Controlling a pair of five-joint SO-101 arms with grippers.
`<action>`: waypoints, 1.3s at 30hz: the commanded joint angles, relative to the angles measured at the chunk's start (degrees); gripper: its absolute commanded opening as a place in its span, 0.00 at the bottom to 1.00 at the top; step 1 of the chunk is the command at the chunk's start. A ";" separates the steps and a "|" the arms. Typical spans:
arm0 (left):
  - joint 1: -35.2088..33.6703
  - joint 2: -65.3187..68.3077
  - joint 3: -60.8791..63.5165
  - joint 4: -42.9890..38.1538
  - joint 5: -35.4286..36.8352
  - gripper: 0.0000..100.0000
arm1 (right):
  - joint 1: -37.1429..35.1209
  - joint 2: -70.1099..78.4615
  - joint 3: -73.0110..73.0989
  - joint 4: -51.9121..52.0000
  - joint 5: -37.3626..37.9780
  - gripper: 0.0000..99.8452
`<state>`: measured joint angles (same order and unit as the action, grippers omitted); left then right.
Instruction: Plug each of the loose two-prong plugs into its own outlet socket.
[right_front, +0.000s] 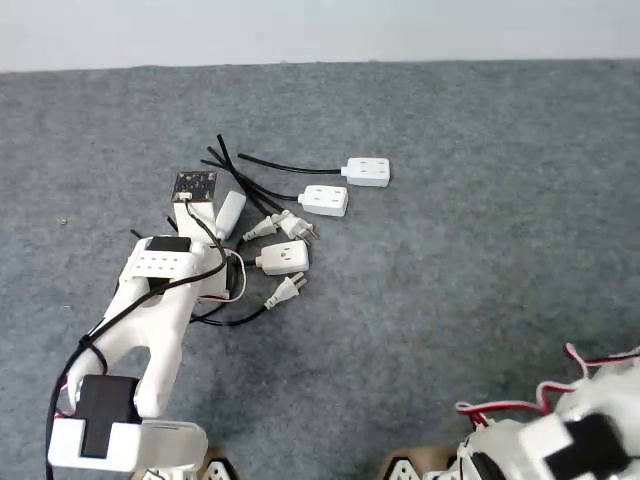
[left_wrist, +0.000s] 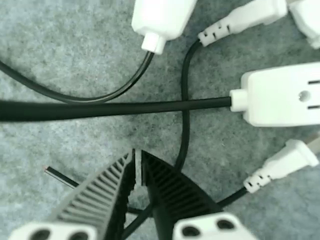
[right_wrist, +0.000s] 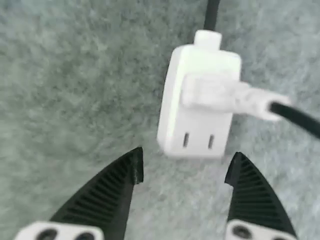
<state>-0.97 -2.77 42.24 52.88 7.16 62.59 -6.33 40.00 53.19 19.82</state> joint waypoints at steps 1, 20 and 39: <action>0.53 -0.53 -2.33 -0.79 -1.67 0.02 | -2.07 -10.42 -4.13 7.87 -3.60 0.19; 5.71 -8.53 4.53 -5.98 -21.45 0.02 | -40.92 -43.03 26.55 -0.31 -12.04 0.02; 12.22 0.97 -2.77 -16.18 -43.87 0.29 | -44.62 -43.03 28.75 -1.01 -9.93 0.02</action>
<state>10.46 -3.03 43.91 34.68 -33.36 18.55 -48.00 69.01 53.19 9.36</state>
